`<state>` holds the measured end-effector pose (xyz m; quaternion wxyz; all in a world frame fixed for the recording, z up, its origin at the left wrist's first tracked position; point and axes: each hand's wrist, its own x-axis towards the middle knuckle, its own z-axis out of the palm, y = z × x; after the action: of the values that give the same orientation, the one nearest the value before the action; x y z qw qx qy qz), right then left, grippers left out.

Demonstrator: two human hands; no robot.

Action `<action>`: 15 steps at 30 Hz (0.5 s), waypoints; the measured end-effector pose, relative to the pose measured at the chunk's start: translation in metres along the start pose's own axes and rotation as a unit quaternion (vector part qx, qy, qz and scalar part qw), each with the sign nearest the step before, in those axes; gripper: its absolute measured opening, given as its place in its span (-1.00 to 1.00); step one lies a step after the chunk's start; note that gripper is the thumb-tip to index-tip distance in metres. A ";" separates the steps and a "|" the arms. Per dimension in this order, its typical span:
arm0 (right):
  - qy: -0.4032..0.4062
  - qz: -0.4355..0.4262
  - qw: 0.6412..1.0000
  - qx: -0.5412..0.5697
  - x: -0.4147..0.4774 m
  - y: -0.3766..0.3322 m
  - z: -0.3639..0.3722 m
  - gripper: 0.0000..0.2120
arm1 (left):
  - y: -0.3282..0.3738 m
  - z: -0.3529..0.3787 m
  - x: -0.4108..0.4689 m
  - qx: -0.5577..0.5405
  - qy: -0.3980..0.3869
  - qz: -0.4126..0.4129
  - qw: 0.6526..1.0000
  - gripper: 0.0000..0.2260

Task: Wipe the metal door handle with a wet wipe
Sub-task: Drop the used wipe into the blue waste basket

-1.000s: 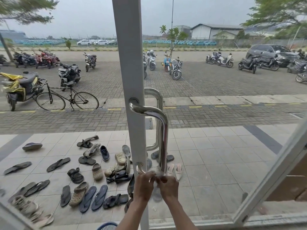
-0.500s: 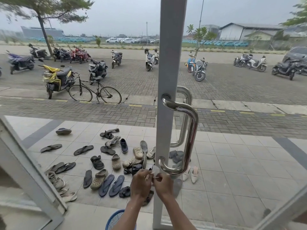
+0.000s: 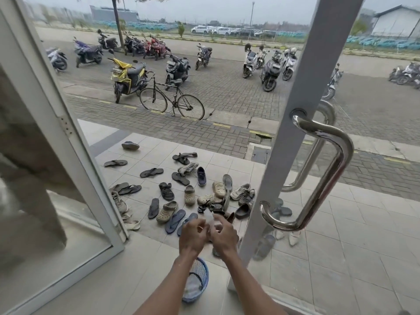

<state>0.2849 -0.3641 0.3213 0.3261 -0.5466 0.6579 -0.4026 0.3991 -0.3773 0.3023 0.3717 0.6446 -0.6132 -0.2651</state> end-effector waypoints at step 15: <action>-0.079 0.043 0.996 -0.025 0.053 0.205 0.176 -0.82 | -0.219 0.117 0.020 -0.030 -0.029 -0.140 0.989 -0.79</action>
<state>0.3341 -0.4303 0.0591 0.3805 -0.5560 0.6626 -0.3272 0.4375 -0.4215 0.0602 0.3316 0.7049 -0.5191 -0.3516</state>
